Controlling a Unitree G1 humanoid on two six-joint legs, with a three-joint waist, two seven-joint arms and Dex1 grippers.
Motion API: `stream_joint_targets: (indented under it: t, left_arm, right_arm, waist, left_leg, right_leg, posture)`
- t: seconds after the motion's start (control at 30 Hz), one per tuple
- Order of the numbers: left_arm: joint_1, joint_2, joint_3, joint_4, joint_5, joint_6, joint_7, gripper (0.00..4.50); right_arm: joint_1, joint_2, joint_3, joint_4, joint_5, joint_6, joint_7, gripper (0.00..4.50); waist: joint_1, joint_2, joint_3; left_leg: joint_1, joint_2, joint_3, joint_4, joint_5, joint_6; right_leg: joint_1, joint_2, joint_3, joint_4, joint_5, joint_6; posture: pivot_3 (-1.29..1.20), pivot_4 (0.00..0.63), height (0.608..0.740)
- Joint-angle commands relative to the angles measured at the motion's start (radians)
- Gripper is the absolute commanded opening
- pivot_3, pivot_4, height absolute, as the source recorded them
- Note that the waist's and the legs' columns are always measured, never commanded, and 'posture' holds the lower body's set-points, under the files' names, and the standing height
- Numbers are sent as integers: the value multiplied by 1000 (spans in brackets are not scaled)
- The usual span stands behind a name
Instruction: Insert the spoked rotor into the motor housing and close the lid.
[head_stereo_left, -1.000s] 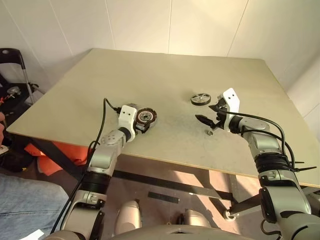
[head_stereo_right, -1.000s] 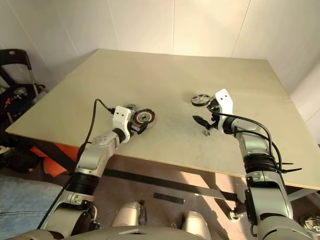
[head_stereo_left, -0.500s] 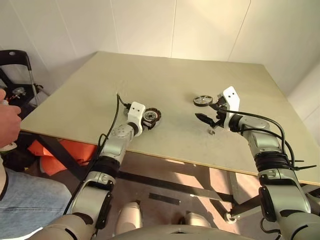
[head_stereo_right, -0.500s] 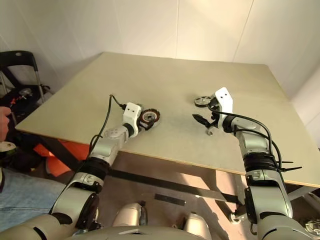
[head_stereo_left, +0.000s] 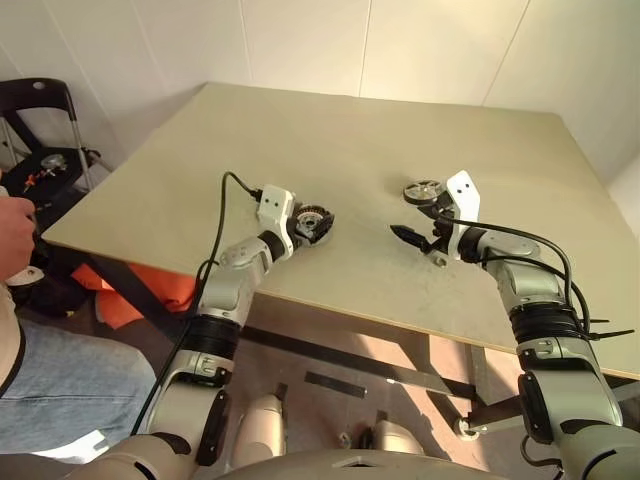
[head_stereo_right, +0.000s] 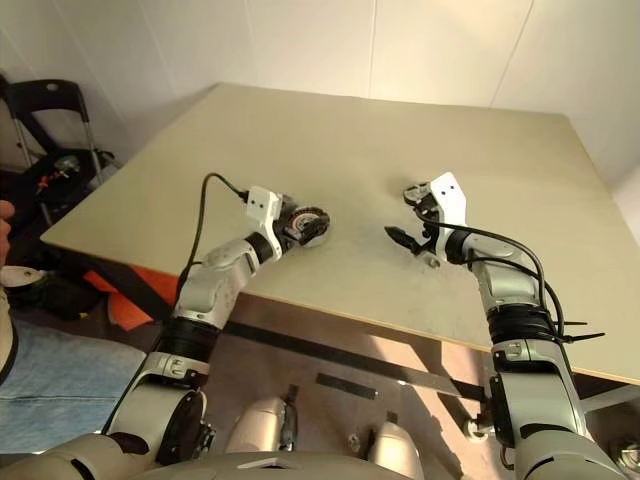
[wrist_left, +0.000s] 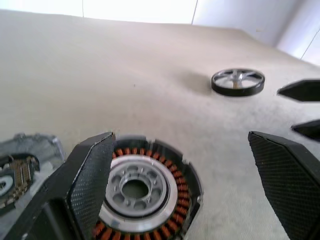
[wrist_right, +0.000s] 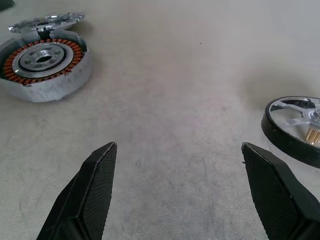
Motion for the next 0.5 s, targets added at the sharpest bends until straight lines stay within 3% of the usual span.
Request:
stream_joint_targets:
  t: [0.03, 0.3, 0.5]
  left_arm:
    - [10, 10, 28, -158, -78, 65, -7, 4487]
    - [60, 100, 69, -358, -205, 193, -43, 4487]
    - [102, 186, 91, -402, -237, 230, -57, 4487]
  right_arm:
    - [-26, 4, 20, -61, 7, -2, 25, 4500]
    - [-72, 67, 201, -204, -31, 28, 125, 4500]
    - [-199, 132, 331, -79, -124, -56, 168, 4500]
  waist:
    - [-2, 0, 0]
    - [-32, -1, 1]
    - [-47, -2, 2]
  left_leg:
    - [0, 0, 1, 0, -2, 2]
    - [4, 2, 1, 0, -5, 0]
    - [9, 6, 1, 0, -3, -4]
  right_leg:
    - [0, 0, 0, -1, 0, 0]
    - [7, 0, 0, -9, 1, 1]
    - [12, 3, -1, -10, 2, 0]
  posture:
    - [0, 0, 740]
    - [0, 0, 740]
    - [0, 0, 740]
